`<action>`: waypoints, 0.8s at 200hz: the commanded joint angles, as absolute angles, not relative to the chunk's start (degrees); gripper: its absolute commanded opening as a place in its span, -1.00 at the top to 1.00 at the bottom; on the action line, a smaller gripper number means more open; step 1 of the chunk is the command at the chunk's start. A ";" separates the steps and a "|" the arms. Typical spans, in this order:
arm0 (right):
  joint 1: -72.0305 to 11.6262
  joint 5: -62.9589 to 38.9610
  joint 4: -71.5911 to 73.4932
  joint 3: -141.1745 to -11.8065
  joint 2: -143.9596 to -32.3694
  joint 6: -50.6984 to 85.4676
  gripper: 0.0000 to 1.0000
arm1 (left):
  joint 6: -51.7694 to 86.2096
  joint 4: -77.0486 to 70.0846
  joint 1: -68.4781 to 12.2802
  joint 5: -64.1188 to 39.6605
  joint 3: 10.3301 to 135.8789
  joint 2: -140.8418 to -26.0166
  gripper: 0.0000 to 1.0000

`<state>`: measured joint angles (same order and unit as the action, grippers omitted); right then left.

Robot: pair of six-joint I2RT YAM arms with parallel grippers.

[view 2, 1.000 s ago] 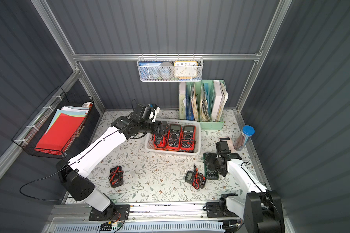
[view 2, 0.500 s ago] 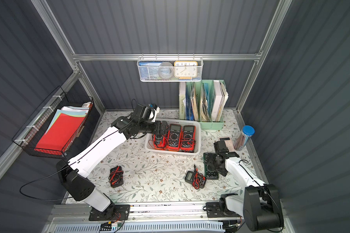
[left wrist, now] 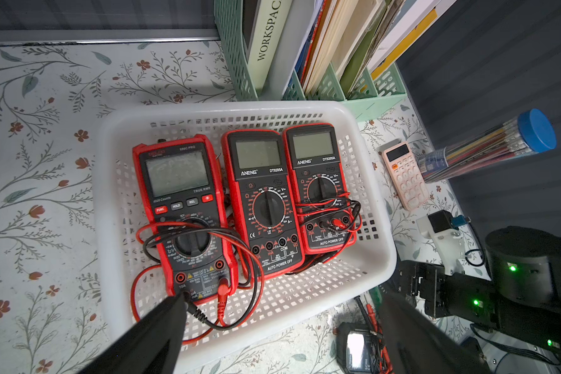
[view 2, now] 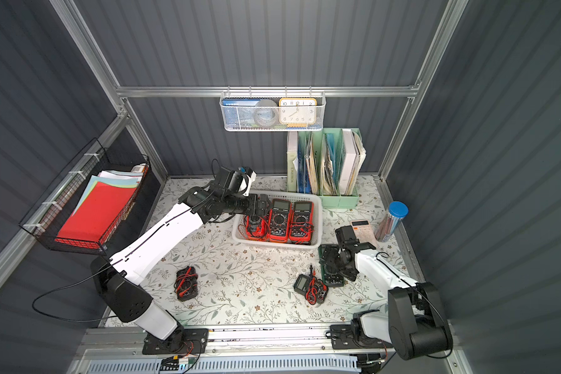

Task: Put the multimeter into the basket
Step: Pick up the multimeter from the center of the board.

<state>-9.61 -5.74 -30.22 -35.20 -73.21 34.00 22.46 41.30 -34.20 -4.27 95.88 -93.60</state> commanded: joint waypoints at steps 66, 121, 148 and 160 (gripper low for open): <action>-14.26 -2.85 -35.04 -37.62 -73.97 30.94 -0.98 | 22.41 40.40 -34.36 -4.85 94.83 -94.22 -0.98; -17.82 1.49 -36.45 -39.54 -79.37 31.08 -0.98 | 22.42 40.34 -34.37 -4.84 94.75 -94.22 -0.99; -18.45 2.99 -36.51 -39.64 -81.09 31.85 -0.89 | 22.50 40.25 -34.37 -4.83 94.32 -94.14 -0.99; -18.54 2.99 -36.34 -39.79 -81.95 32.08 -0.84 | 22.50 40.17 -34.37 -4.76 93.98 -94.12 -0.98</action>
